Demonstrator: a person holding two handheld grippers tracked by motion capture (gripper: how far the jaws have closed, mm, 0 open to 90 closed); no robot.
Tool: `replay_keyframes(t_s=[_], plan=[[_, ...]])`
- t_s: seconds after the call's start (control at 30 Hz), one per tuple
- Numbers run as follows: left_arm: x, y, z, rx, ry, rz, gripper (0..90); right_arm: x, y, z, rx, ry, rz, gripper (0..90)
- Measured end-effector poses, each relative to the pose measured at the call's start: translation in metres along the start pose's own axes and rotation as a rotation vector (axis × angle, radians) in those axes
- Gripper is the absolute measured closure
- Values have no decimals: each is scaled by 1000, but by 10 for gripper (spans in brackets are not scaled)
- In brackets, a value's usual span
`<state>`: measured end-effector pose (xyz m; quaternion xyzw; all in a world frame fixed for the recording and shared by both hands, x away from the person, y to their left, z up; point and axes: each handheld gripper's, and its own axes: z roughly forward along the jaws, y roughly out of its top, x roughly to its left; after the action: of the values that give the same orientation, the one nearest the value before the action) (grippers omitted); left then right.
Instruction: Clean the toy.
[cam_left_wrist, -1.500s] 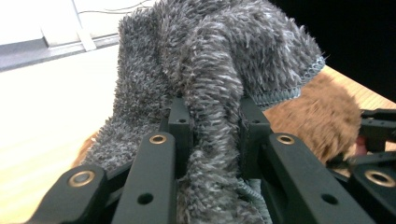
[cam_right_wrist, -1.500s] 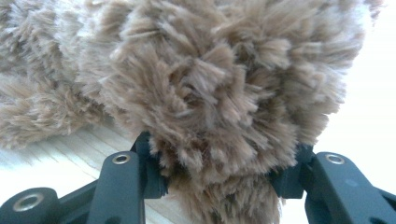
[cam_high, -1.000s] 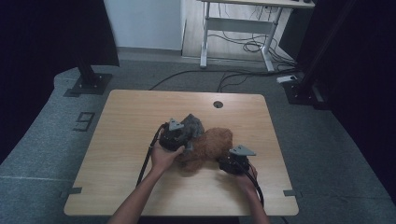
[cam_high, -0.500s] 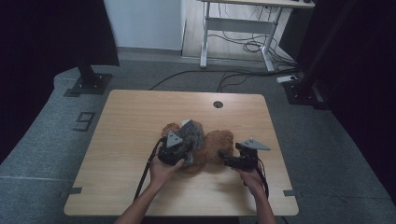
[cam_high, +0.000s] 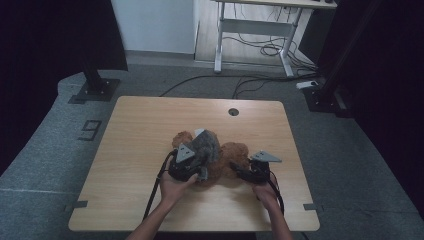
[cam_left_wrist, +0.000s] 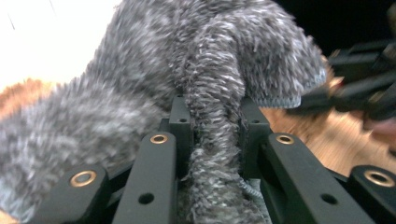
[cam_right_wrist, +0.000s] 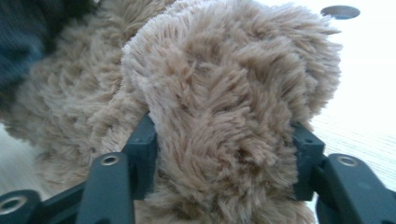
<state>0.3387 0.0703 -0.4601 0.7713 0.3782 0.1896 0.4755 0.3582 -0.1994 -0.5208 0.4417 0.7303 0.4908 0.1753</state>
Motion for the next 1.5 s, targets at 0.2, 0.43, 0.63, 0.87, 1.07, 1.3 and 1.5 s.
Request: replay_keyframes(t_s=[0.2,0.43,0.63,0.87,1.07,1.3,1.5], plan=[[-44,41,20,6,-28,134,719,10,-10,-3,-47,-46,-41,448],[-78,56,85,123,-43,157,714,20,-16,-8,-65,-83,-97,454],[-65,47,87,127,-34,138,721,18,-17,-7,-61,-85,-92,460],[-5,24,49,140,27,62,732,16,-17,-7,-65,-75,-81,461],[39,4,4,92,106,1,731,15,-17,-8,-70,-67,-76,462],[83,-24,-9,169,164,-99,728,16,-18,-8,-73,-73,-80,463],[77,-15,-8,130,150,-84,728,15,-18,-7,-77,-69,-75,463]])
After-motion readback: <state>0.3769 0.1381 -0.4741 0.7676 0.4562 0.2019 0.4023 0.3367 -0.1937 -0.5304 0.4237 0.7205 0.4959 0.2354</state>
